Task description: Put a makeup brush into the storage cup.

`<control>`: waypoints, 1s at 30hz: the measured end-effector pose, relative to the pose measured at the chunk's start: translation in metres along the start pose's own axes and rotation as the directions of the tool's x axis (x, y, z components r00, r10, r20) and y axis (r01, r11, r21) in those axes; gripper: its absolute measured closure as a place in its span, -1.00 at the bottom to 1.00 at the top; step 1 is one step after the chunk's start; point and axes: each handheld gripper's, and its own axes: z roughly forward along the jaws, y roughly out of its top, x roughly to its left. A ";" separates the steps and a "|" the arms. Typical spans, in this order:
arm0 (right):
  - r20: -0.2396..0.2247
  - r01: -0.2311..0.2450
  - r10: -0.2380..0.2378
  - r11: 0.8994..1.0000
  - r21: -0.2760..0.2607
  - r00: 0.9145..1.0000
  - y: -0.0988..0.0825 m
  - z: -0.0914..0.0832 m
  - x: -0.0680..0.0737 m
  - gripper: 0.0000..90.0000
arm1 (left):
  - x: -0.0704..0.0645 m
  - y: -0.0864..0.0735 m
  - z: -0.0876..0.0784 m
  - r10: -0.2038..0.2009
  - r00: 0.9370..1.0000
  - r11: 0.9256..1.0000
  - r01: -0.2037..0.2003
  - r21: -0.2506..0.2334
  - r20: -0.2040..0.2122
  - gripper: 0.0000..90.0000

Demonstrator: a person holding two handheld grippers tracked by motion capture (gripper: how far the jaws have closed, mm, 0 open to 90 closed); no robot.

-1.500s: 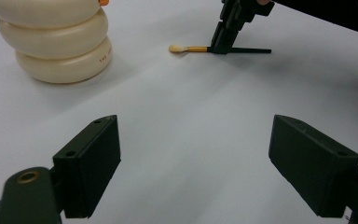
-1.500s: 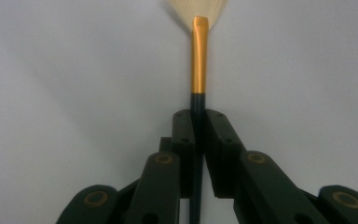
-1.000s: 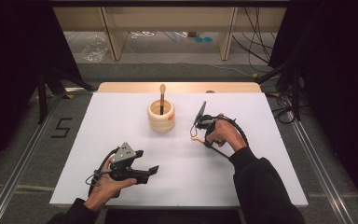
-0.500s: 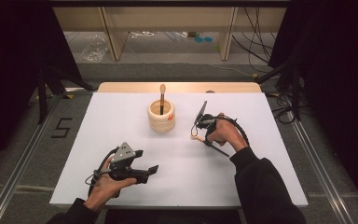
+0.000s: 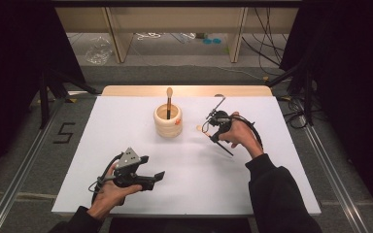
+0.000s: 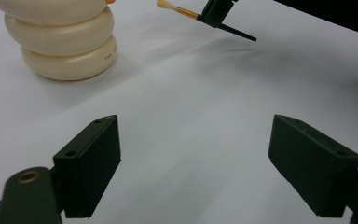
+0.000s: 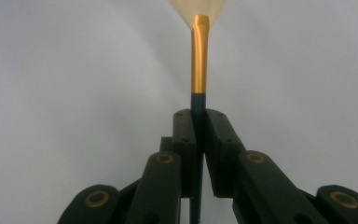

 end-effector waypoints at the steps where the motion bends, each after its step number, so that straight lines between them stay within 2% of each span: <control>1: 0.007 -0.001 0.001 1.000 -0.018 1.000 0.000 -0.001 -0.001 0.85 | 0.000 0.000 0.000 -0.001 1.000 1.000 0.001 0.000 -0.001 -0.63; 5: 0.023 -0.016 0.018 0.995 -0.097 1.000 0.001 -0.006 -0.003 0.85 | 0.001 0.000 -0.001 -0.003 1.000 1.000 0.003 -0.002 -0.003 -0.63; 7: 0.018 -0.023 0.026 0.988 -0.152 1.000 0.002 -0.010 -0.004 0.85 | 0.002 0.000 -0.002 -0.002 1.000 1.000 0.002 -0.004 -0.006 -0.63; 11: 0.015 -0.029 0.033 0.973 -0.230 0.999 0.004 -0.016 -0.005 0.85 | 0.002 0.000 -0.002 -0.008 1.000 1.000 0.008 -0.006 -0.008 -0.63; 14: -0.003 -0.035 0.036 0.953 -0.301 0.999 0.005 -0.021 -0.005 0.85 | 0.002 0.000 -0.002 -0.005 1.000 1.000 0.004 -0.009 -0.009 -0.63; 15: -0.007 -0.061 0.062 0.946 -0.319 0.998 0.006 -0.023 -0.003 0.85 | 0.002 0.000 -0.002 -0.002 1.000 1.000 0.002 -0.008 -0.010 -0.63; 16: -0.010 -0.058 0.057 0.943 -0.328 0.998 0.006 -0.024 -0.004 0.85 | 0.002 0.000 -0.002 0.000 1.000 1.000 0.000 -0.006 -0.009 -0.63; 17: 0.005 -0.046 0.051 0.935 -0.351 0.999 0.006 -0.024 -0.004 0.85 | 0.002 0.000 -0.003 -0.001 1.000 1.000 0.001 -0.006 -0.010 -0.63; 18: 0.000 -0.048 0.051 0.934 -0.355 0.999 0.006 -0.026 -0.005 0.85 | 0.002 0.000 -0.003 -0.004 1.000 1.000 0.004 -0.009 -0.015 -0.63; 19: 0.008 -0.041 0.047 0.922 -0.385 0.999 0.006 -0.025 -0.005 0.85 | 0.002 0.000 -0.003 -0.008 1.000 1.000 0.007 -0.012 -0.014 -0.63; 21: 0.004 -0.043 0.049 0.919 -0.392 0.999 0.006 -0.028 -0.005 0.85 | 0.002 0.000 -0.003 -0.002 1.000 1.000 0.002 -0.008 -0.011 -0.63; 22: 0.012 -0.041 0.051 0.907 -0.420 0.999 0.006 -0.027 -0.006 0.85 | 0.002 0.000 -0.003 -0.001 1.000 1.000 0.001 -0.007 -0.015 -0.63; 23: 0.004 -0.048 0.054 0.908 -0.417 0.999 0.006 -0.030 -0.006 0.85 | 0.002 0.000 -0.003 -0.001 1.000 1.000 0.001 -0.007 -0.015 -0.63; 24: 0.005 -0.052 0.061 0.895 -0.444 0.998 0.007 -0.029 -0.006 0.85 | 0.002 0.000 -0.003 -0.004 1.000 1.000 0.003 -0.014 -0.015 -0.63; 25: -0.011 -0.060 0.061 0.897 -0.438 0.998 0.007 -0.032 -0.005 0.85 | 0.002 0.000 -0.003 -0.002 1.000 1.000 0.001 -0.012 -0.011 -0.63; 27: -0.007 -0.057 0.060 0.882 -0.467 0.998 0.007 -0.033 -0.004 0.85 | 0.002 0.000 -0.004 0.002 1.000 1.000 -0.002 -0.004 -0.015 -0.63; 28: -0.011 -0.059 0.061 0.885 -0.462 0.998 0.007 -0.035 -0.004 0.85 | 0.001 0.000 -0.004 0.000 1.000 1.000 0.000 -0.010 -0.014 -0.63; 29: -0.011 -0.054 0.055 0.875 -0.482 0.998 0.008 -0.036 -0.004 0.85 | 0.001 0.001 -0.004 0.002 1.000 1.000 -0.002 -0.011 -0.015 -0.63; 30: -0.021 -0.056 0.052 0.871 -0.488 0.998 0.008 -0.037 -0.004 0.85 | 0.001 0.001 -0.004 0.002 1.000 1.000 -0.002 -0.013 -0.014 -0.63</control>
